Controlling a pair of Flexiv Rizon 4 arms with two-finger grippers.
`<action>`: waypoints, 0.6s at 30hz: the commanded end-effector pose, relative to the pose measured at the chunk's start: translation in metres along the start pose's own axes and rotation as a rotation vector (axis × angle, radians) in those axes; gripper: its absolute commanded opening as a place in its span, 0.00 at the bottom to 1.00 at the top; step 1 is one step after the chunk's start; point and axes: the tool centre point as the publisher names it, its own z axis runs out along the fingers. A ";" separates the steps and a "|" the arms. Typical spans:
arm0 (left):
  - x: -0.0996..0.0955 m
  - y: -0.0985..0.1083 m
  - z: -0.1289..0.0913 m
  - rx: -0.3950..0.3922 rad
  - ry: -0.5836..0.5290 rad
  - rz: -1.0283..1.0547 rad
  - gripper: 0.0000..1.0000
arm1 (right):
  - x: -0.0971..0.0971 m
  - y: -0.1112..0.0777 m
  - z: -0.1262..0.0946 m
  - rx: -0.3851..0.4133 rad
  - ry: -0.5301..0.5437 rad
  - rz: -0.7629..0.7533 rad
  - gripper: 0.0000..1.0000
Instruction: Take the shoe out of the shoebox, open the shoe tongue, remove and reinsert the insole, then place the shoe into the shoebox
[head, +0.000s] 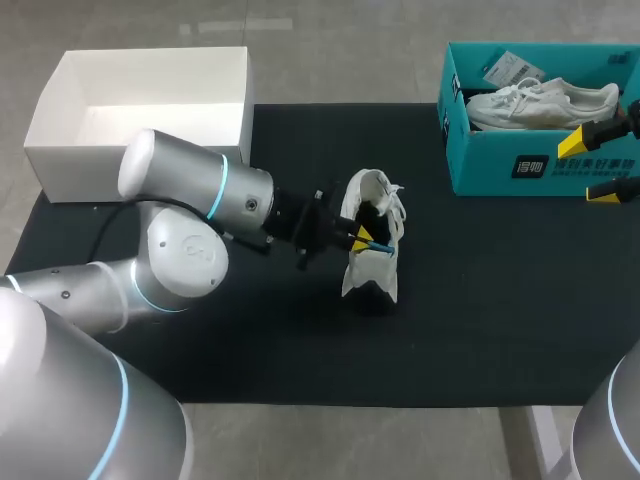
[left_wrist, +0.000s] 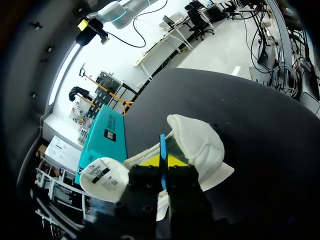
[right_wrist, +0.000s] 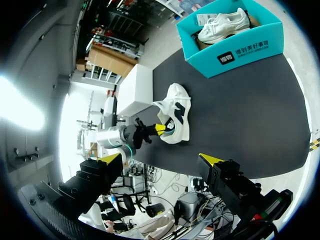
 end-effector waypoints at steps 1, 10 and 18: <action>-0.002 -0.003 -0.005 -0.004 -0.009 -0.001 0.87 | 0.000 -0.001 0.001 -0.001 -0.001 0.001 1.00; -0.004 0.003 -0.010 -0.020 -0.006 0.001 0.00 | 0.000 -0.001 0.001 -0.001 -0.001 0.001 1.00; 0.006 0.001 0.002 -0.007 0.048 0.005 0.00 | 0.000 -0.001 0.001 -0.001 -0.001 0.001 1.00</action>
